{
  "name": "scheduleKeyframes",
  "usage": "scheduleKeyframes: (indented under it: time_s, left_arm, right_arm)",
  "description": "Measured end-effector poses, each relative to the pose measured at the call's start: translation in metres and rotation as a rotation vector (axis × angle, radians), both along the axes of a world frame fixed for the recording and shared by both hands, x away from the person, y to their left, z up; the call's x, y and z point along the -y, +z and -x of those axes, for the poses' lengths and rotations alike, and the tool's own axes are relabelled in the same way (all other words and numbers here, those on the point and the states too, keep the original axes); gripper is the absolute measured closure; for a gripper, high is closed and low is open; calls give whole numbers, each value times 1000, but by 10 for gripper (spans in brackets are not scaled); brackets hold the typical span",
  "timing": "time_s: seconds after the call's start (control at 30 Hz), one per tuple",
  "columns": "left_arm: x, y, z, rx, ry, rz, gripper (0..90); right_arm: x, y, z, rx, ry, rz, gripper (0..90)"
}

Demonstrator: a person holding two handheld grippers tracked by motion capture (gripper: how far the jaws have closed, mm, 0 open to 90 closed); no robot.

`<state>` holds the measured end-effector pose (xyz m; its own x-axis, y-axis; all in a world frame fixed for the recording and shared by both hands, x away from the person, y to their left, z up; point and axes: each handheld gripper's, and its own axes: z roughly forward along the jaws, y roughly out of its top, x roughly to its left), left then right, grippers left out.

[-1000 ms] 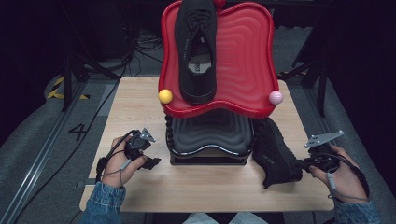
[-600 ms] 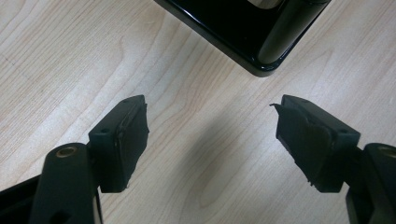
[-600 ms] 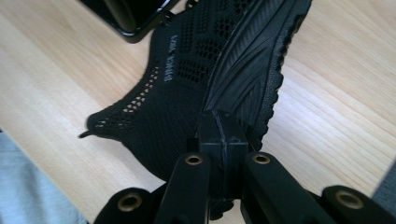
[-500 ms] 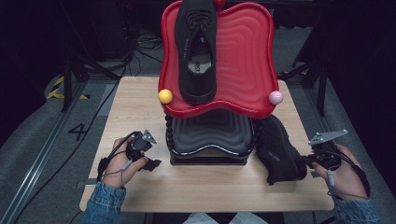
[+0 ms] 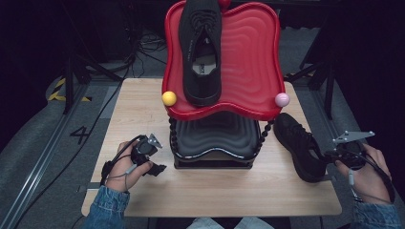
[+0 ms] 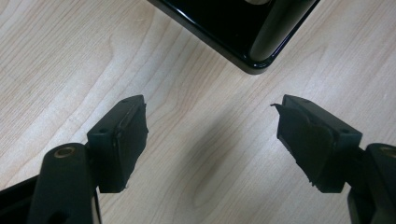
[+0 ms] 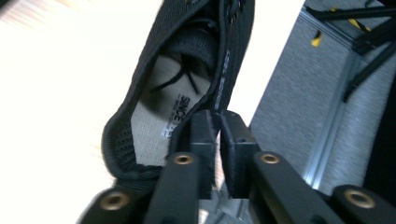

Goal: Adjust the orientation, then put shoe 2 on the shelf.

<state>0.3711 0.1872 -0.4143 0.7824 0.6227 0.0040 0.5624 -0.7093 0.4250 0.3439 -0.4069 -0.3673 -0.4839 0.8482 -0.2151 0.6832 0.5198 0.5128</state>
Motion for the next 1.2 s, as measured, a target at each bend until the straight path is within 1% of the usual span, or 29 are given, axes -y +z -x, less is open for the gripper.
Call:
scheduleKeyframes:
  time_s: [0.07,0.1,0.2,0.3,0.33,0.4,0.5,0.57,0.6,0.63,0.67,0.73,0.77,0.87,0.9,0.93,0.97,1.0,1.07,1.1,1.13,1.17,1.2]
  left_arm:
    - [0,0,0,-1,-1,5,251]
    - [0,1,1,5,-1,1,251]
    - [-1,1,0,6,3,5,250]
    - [-2,1,0,-8,8,5,250]
    - [-2,2,1,-12,11,3,251]
    - [-3,2,1,-17,14,-1,251]
    - [-3,1,2,-15,14,3,249]
    - [-3,1,3,-23,16,5,248]
    - [-4,1,3,-15,13,-6,248]
    - [-4,2,3,-17,11,-8,248]
    - [-5,1,4,-13,14,0,248]
    - [-5,1,5,-20,15,0,247]
    - [-6,0,6,-13,15,-3,247]
    - [-7,-2,9,-25,9,-4,245]
    - [-7,-2,10,-23,8,-14,244]
    - [-7,-2,10,-27,9,-10,244]
    - [-8,-2,11,-23,5,-11,244]
    - [-8,-3,12,-22,8,-10,243]
    - [-10,-3,13,-27,12,-18,243]
    - [-10,-4,14,-29,11,-13,243]
    - [-11,-4,14,-23,11,-16,243]
    - [-11,-4,14,-26,15,-16,243]
    - [-11,-5,15,-34,17,-6,243]
  right_arm:
    - [1,1,1,3,7,0,803]
    - [0,2,2,8,4,-1,790]
    - [0,10,6,30,2,0,751]
    - [0,18,12,39,13,-19,714]
    - [0,21,14,45,15,-16,695]
    - [0,24,16,45,26,-14,688]
    - [0,28,18,52,37,-38,637]
    - [-2,31,20,42,64,-70,621]
    - [-4,31,20,30,79,-75,610]
    - [-8,30,19,14,90,-71,611]
    - [-10,29,18,8,100,-62,619]
    - [-14,26,15,0,111,-39,629]
    - [-15,25,14,-2,112,-32,628]
    - [-15,23,10,-2,116,-21,628]
    - [-16,24,9,3,117,-21,625]
    - [-16,25,9,5,118,-31,622]
    - [-16,26,9,2,121,-36,619]
    - [-17,27,8,8,128,-39,613]
    - [-18,29,8,-1,141,-55,603]
    - [-19,29,8,-3,148,-65,595]
    - [-20,29,8,-5,154,-68,592]
    - [-21,29,8,-7,161,-69,588]
    - [-22,29,8,-19,168,-78,576]
